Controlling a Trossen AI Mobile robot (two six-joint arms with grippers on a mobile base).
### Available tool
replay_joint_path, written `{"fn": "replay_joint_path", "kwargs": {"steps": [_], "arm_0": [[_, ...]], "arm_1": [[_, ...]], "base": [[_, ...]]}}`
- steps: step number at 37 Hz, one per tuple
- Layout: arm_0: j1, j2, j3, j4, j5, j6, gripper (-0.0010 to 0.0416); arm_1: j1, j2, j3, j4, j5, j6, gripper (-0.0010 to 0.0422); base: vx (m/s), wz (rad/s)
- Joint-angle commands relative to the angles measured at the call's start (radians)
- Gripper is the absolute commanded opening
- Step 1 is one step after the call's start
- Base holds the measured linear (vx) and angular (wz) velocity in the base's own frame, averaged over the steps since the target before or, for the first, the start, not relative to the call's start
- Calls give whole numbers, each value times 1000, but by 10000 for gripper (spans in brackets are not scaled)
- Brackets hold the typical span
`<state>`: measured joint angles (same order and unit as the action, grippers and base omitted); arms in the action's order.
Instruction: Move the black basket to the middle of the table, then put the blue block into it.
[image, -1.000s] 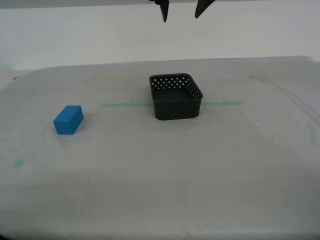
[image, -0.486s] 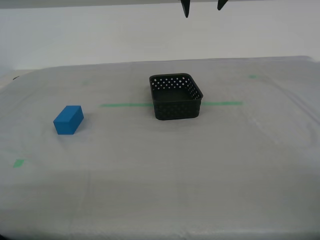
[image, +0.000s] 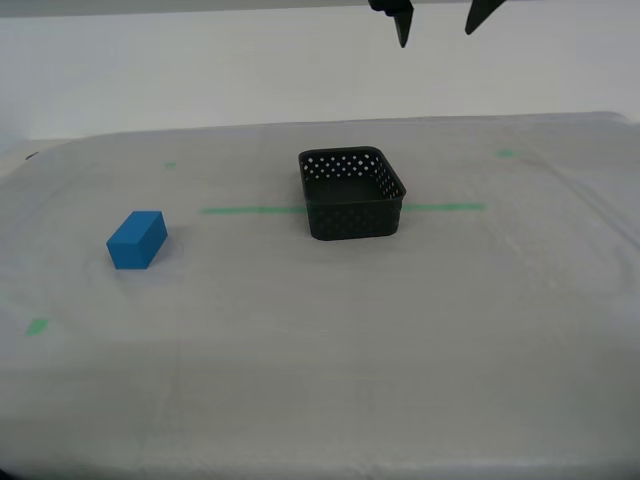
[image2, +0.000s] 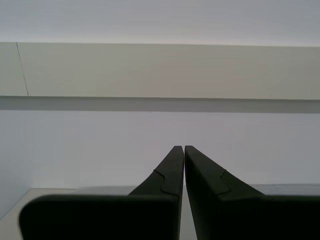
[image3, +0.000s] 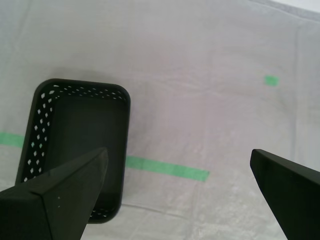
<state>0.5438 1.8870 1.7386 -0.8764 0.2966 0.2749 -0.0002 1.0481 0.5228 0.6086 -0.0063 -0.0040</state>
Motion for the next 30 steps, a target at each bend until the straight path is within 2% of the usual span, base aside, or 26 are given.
{"fn": "replay_joint_path", "kwargs": {"steps": [1, 8, 16, 23, 30], "arm_0": [[-35, -55, -93, 52, -27, -6, 400], [-104, -164, -259, 117, -55, -21, 401], [-174, -267, -417, 190, -69, -90, 400], [-239, -338, -525, 226, -97, -130, 400], [-296, -375, -614, 272, -110, -144, 400]], "arm_1": [[0, 0, 0, 6, -1, 2, 0], [0, 0, 0, 6, -1, 2, 0], [0, 0, 0, 6, -1, 1, 0], [0, 0, 0, 6, -1, 2, 0], [0, 0, 0, 6, -1, 2, 0]], "base": [[0, 0], [0, 0], [0, 0], [0, 0], [0, 0]]}}
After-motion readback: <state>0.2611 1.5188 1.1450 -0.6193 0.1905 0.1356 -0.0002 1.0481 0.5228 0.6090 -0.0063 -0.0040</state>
